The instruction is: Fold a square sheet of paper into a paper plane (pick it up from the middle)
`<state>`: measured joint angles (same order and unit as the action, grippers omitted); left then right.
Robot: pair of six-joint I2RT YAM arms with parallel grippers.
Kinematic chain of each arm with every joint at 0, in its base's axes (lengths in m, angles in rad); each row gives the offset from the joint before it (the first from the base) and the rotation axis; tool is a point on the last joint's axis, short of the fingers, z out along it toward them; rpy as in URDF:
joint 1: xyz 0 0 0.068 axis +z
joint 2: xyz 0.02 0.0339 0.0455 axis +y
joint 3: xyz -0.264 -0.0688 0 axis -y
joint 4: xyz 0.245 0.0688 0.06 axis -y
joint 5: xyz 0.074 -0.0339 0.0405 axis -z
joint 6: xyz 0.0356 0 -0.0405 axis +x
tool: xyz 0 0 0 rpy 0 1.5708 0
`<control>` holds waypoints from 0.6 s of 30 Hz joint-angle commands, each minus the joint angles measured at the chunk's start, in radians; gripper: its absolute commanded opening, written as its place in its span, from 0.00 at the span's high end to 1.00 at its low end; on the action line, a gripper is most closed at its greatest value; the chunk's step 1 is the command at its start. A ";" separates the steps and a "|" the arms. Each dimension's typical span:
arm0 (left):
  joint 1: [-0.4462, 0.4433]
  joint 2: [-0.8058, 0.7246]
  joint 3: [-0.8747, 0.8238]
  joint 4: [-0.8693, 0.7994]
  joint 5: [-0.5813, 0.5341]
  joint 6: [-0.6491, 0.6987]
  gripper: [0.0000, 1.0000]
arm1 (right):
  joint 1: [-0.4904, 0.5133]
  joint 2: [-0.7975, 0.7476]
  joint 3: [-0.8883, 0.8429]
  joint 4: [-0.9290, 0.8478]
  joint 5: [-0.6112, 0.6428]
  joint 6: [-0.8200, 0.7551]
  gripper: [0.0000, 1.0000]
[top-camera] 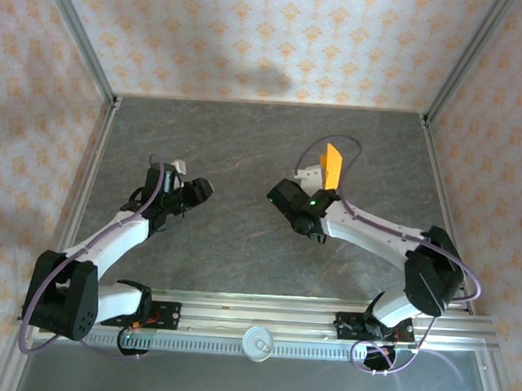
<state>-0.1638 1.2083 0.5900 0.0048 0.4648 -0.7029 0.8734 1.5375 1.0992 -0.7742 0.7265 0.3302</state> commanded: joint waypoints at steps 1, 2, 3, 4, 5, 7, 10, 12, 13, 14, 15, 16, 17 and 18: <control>0.016 0.015 -0.005 0.013 0.027 0.004 0.47 | 0.067 0.096 0.035 -0.048 0.049 -0.037 1.00; 0.023 0.017 -0.006 0.014 0.027 0.008 0.47 | 0.097 0.130 0.037 -0.044 0.043 -0.053 1.00; 0.031 0.017 -0.006 0.014 0.029 0.009 0.47 | 0.123 0.158 0.039 -0.041 0.035 -0.065 1.00; 0.040 0.014 -0.008 0.014 0.032 0.011 0.47 | 0.150 0.191 0.044 -0.037 0.023 -0.072 0.99; 0.049 0.013 -0.010 0.014 0.035 0.014 0.47 | 0.173 0.221 0.048 -0.028 0.001 -0.075 0.99; 0.066 0.007 -0.012 0.010 0.040 0.021 0.47 | 0.204 0.260 0.053 0.008 -0.090 -0.075 0.97; 0.088 0.003 -0.011 -0.006 0.049 0.038 0.46 | 0.215 0.270 0.059 0.086 -0.291 -0.051 0.90; 0.094 0.000 -0.010 -0.016 0.055 0.048 0.46 | 0.215 0.256 0.071 0.125 -0.411 -0.051 0.82; 0.095 -0.002 -0.009 -0.016 0.059 0.051 0.46 | 0.215 0.239 0.072 0.152 -0.458 -0.054 0.75; 0.096 -0.004 -0.012 -0.013 0.070 0.052 0.46 | 0.216 0.214 0.065 0.187 -0.494 -0.050 0.65; 0.096 -0.004 -0.016 -0.003 0.086 0.050 0.46 | 0.215 0.189 0.056 0.217 -0.521 -0.046 0.58; 0.095 -0.006 -0.021 0.011 0.102 0.046 0.46 | 0.214 0.155 0.040 0.256 -0.541 -0.041 0.52; 0.095 -0.006 -0.025 0.028 0.119 0.041 0.46 | 0.211 0.116 0.019 0.296 -0.553 -0.034 0.48; 0.095 -0.005 -0.028 0.039 0.132 0.040 0.46 | 0.206 0.082 -0.005 0.331 -0.553 -0.021 0.45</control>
<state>-0.0757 1.2236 0.5797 0.0120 0.5400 -0.6800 1.0897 1.7447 1.1221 -0.5777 0.2661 0.2810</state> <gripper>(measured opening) 0.537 0.538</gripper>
